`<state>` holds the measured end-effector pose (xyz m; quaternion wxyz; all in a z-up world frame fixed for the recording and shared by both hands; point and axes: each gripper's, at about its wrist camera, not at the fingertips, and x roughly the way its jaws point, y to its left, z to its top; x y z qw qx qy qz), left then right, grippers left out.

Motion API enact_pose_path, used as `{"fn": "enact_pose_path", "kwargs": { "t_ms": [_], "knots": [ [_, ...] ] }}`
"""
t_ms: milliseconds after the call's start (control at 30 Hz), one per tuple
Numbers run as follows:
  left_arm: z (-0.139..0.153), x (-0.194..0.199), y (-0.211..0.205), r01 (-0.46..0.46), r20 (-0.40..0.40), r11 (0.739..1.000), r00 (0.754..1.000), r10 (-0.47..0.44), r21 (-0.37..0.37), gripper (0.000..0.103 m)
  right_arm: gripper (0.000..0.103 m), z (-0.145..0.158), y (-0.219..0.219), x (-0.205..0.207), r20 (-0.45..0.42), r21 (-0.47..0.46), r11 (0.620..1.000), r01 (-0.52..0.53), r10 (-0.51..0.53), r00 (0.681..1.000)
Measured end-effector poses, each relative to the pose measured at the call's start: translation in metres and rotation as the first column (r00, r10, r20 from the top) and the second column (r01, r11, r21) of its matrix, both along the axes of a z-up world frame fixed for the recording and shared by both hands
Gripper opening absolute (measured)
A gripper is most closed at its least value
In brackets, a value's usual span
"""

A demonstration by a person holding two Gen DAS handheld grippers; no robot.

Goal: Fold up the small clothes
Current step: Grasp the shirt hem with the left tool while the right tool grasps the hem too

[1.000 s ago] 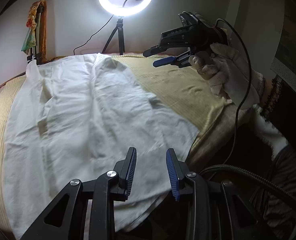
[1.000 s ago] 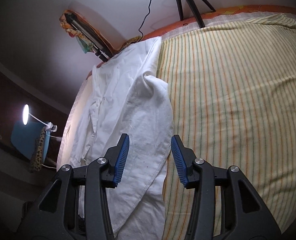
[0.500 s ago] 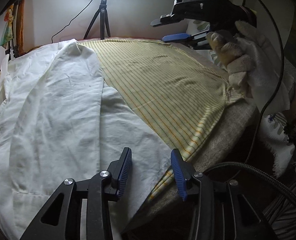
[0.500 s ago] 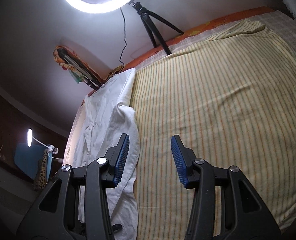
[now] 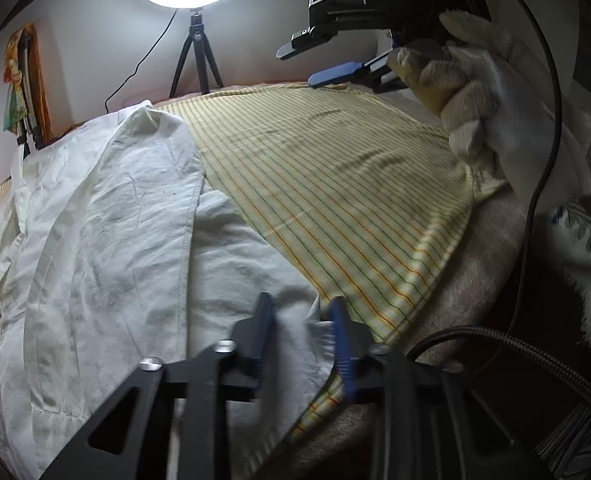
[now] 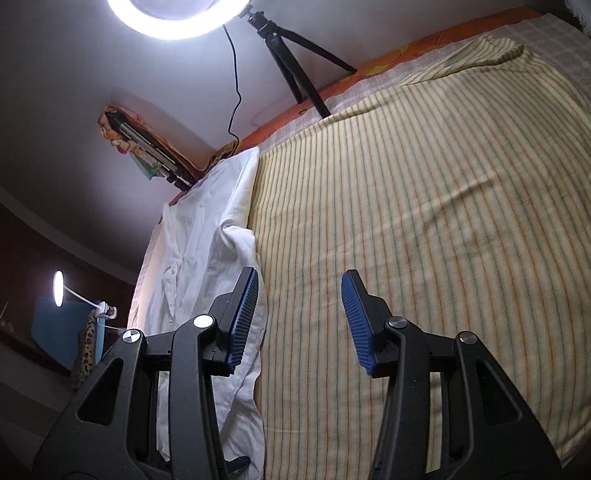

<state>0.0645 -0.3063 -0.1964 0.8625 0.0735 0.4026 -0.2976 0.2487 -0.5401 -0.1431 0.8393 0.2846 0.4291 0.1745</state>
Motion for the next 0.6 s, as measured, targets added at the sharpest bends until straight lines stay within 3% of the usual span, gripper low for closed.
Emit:
{"fn": "enact_pose_path", "kwargs": {
  "t_ms": [33,100,300,600],
  "knots": [
    [0.001,0.004,0.005,-0.003,-0.026,1.0,1.0,0.002,-0.03,0.008,0.046,-0.002,0.006,0.002,-0.003,-0.004,1.0,-0.014,0.014,1.0],
    [0.005,0.008,0.018,-0.031,-0.064,0.995,0.998,0.025,-0.096,0.006,0.046,-0.006,0.018,0.007,-0.01,-0.015,0.999,-0.037,0.037,0.999],
    [0.025,0.007,0.062,-0.119,-0.081,0.964,0.991,0.103,-0.238,0.003,0.046,-0.018,0.057,0.024,-0.028,-0.034,0.994,-0.104,0.103,0.994],
    [0.027,0.002,0.085,-0.149,-0.092,0.955,0.987,0.129,-0.255,0.003,0.046,-0.038,0.105,0.057,-0.063,-0.013,0.991,-0.137,0.135,0.989]
  ]
}}
